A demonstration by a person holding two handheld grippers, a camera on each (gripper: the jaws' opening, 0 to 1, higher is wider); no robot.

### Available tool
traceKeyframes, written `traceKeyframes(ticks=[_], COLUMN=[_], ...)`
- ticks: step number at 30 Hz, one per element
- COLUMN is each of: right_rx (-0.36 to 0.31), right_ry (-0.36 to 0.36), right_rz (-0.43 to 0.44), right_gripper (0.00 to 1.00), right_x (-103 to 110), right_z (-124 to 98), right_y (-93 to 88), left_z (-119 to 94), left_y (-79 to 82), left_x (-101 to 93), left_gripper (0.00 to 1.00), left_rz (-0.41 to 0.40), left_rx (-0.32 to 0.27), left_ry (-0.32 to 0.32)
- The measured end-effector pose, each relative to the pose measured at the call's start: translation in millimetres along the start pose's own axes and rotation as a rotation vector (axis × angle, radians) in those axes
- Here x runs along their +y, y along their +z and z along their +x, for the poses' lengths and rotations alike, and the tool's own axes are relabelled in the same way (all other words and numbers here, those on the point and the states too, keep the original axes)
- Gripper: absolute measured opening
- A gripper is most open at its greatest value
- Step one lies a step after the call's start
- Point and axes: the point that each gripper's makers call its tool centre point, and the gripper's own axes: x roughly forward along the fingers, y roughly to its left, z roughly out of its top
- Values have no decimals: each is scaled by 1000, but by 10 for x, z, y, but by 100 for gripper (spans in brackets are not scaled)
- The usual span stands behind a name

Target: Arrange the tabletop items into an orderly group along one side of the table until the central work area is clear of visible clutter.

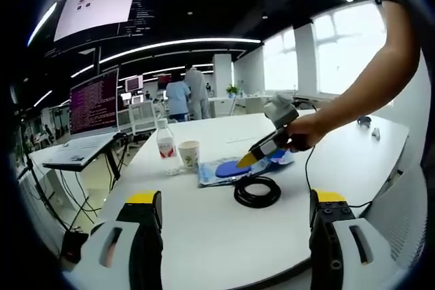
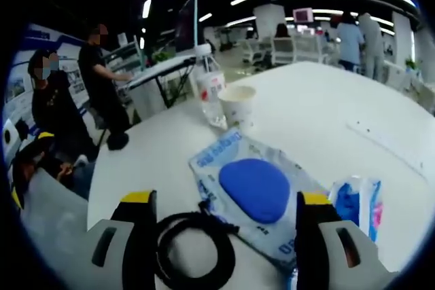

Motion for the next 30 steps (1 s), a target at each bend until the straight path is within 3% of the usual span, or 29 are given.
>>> traceKeyframes(ticks=[8, 13, 23, 26, 30], right_rx=[-49, -74, -178, -229, -255], right_ry=[-25, -58, -102, -113, -129], right_rz=[59, 122, 250, 324, 351], right_gripper=[87, 92, 94, 95, 95], right_x=[61, -34, -48, -38, -29], right_z=[-263, -385, -728, -813, -914], right_y=[-112, -216, -246, -215, -227], left_z=[2, 2, 14, 25, 26], left_y=[-24, -39, -57, -68, -72], left_x=[-36, -37, -81, -109, -113], left_gripper=[91, 91, 92, 92, 94], left_rz=[-3, -4, 1, 5, 5], left_rx=[17, 26, 41, 52, 56], left_ry=[-20, -22, -42, -52, -57])
